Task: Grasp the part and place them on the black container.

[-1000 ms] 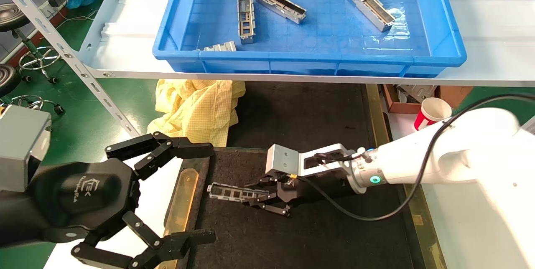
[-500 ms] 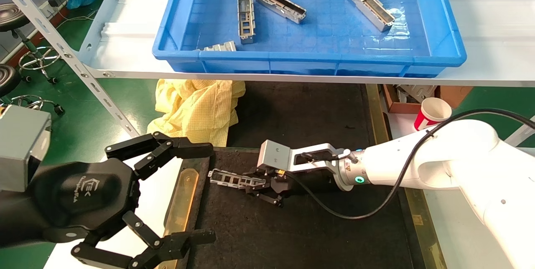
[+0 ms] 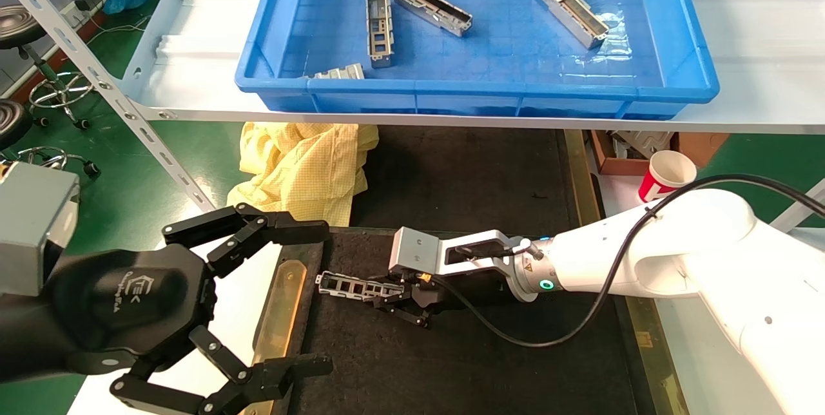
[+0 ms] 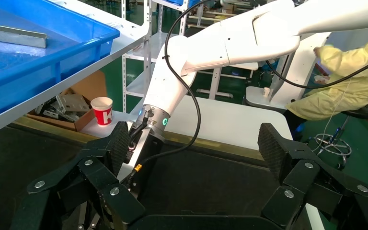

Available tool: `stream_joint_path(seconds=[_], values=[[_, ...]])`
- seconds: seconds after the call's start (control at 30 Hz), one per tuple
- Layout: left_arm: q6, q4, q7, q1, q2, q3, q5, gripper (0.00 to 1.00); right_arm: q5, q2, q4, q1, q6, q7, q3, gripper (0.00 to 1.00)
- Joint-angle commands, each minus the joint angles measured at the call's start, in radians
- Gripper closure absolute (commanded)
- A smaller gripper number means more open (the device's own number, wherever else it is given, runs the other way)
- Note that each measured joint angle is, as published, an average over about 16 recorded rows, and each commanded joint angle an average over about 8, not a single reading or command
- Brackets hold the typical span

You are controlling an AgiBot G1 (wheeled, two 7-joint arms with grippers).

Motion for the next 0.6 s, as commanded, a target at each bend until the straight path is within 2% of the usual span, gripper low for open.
stream_joint_path(seconds=[0.03, 0.37, 0.4, 0.43, 0.6], values=[[0.0, 0.0, 0.0, 0.0, 0.0, 0.0, 0.0, 0.0, 0.002, 0.0, 0.008, -0.002, 0.007, 0.003, -0.005, 1.0], [0.0, 0.0, 0.0, 0.0, 0.0, 0.0, 0.0, 0.0, 0.018, -0.001, 0.026, -0.007, 0.022, 0.009, -0.029, 1.0], [0.0, 0.0, 0.0, 0.0, 0.0, 0.0, 0.0, 0.0, 0.019, -0.001, 0.028, -0.008, 0.024, 0.009, -0.032, 0.97], [0.0, 0.0, 0.0, 0.0, 0.0, 0.0, 0.0, 0.0, 0.02, -0.002, 0.03, -0.008, 0.026, 0.008, -0.035, 0.89], [0.0, 0.0, 0.0, 0.0, 0.0, 0.0, 0.0, 0.0, 0.025, -0.002, 0.036, -0.006, 0.043, 0.006, -0.048, 0.26]])
